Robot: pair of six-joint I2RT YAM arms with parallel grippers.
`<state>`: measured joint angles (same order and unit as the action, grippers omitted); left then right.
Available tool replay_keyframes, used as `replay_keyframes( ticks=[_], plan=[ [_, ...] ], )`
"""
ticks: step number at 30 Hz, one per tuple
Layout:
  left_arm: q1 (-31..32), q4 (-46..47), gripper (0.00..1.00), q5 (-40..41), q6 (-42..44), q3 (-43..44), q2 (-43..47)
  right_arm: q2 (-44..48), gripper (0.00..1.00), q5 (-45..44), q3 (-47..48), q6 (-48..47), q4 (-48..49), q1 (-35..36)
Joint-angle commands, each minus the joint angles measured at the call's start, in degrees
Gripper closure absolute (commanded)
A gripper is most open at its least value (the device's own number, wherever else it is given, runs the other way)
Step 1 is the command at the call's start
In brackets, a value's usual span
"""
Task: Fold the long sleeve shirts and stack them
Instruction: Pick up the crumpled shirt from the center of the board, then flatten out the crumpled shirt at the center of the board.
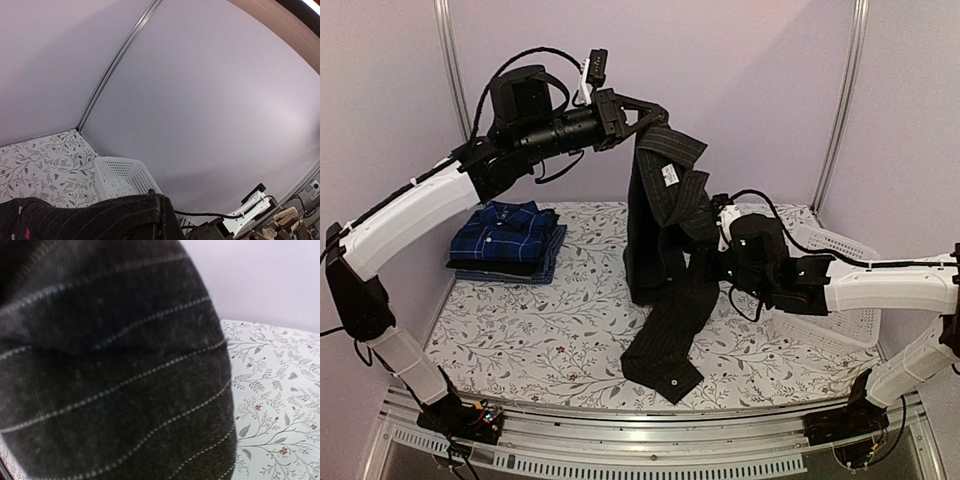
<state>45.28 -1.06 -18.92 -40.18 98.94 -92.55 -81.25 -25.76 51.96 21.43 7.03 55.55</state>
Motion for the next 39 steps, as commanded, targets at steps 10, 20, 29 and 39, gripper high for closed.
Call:
replay_keyframes(
  ticks=[10,20,29,39],
  plan=[
    [-2.0,-12.7,1.0,13.6,17.4,0.3,15.1,9.9,1.0,-13.4,26.0,-15.2,-20.8,0.2],
    [-2.3,-18.3,1.0,18.5,22.9,3.2,22.7,3.7,1.0,1.6,53.8,-23.3,-37.4,0.2],
    [-22.0,-23.1,1.0,-1.4,11.0,2.6,11.3,-6.3,1.0,20.1,55.3,-16.0,-43.7,-11.6],
    [-27.0,-17.2,1.0,-14.3,7.7,-0.1,-17.6,-31.9,1.0,32.4,47.0,-7.3,-37.4,-29.0]
  ],
)
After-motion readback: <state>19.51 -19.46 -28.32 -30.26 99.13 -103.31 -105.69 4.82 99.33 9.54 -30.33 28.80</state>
